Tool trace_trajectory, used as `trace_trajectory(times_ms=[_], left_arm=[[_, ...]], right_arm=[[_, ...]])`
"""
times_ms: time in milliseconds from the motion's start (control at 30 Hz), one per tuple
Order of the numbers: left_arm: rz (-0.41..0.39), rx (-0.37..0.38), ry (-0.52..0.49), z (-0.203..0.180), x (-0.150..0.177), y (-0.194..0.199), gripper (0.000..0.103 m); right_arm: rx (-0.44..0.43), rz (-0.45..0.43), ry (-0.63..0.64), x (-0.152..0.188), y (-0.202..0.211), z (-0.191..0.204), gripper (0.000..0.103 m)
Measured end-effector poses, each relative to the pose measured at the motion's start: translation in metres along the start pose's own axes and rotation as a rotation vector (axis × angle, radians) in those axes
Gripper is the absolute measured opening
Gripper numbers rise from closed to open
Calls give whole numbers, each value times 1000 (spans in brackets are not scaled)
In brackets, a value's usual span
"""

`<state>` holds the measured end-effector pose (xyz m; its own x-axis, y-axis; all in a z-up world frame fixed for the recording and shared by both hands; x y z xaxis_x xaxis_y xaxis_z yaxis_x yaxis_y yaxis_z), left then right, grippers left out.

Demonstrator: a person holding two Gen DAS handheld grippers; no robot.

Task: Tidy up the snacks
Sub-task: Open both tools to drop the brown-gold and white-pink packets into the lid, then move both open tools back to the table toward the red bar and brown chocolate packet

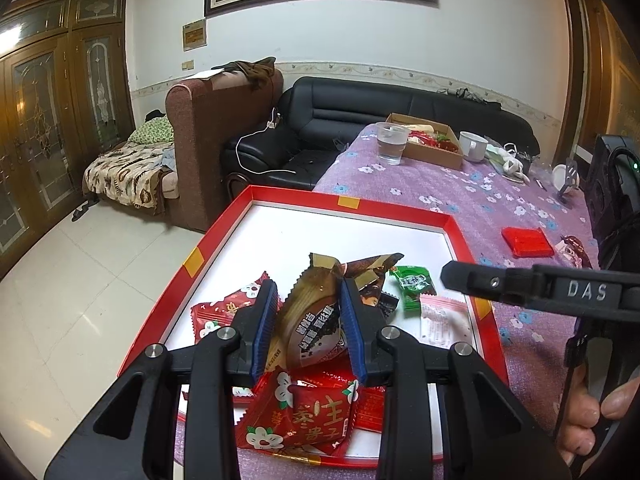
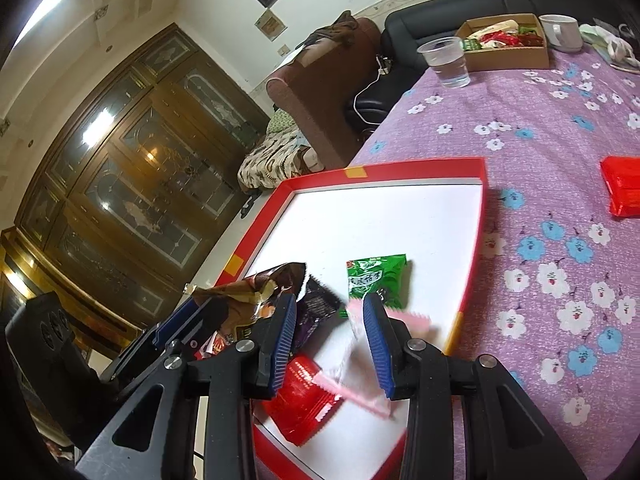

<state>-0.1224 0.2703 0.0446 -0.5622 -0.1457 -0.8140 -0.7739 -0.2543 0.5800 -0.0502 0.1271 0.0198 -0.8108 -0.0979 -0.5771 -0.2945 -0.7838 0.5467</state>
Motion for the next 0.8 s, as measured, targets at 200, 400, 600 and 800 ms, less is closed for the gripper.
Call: trace_trajectory(times_ms=[200, 400, 600, 800], left_arm=[[6, -13, -16, -7, -2, -2, 35], [2, -33, -17, -12, -9, -3, 62], [-16, -33, -74, -38, -23, -3, 65], [-65, 15, -208, -101, -42, 2, 76]], right_arm=[[-3, -18, -31, -5, 11, -15, 38], [39, -83, -52, -20, 47, -47, 41], [160, -229, -137, -41, 130, -119, 48], [345, -337, -273, -55, 218, -200, 53]])
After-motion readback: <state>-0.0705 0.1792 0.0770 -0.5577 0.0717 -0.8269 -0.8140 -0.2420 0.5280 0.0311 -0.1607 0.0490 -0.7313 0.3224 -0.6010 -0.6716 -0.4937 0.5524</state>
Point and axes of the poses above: each gripper's, at about its wrist camera, not at the fingertips, and y roughly against the way its jaws point, z to its left, x to its underside, the point moved 4 cm from there along -y, roughly the way its jaws point, and after that the axes turned 4 degrees about -x, right-handed, at the moved point
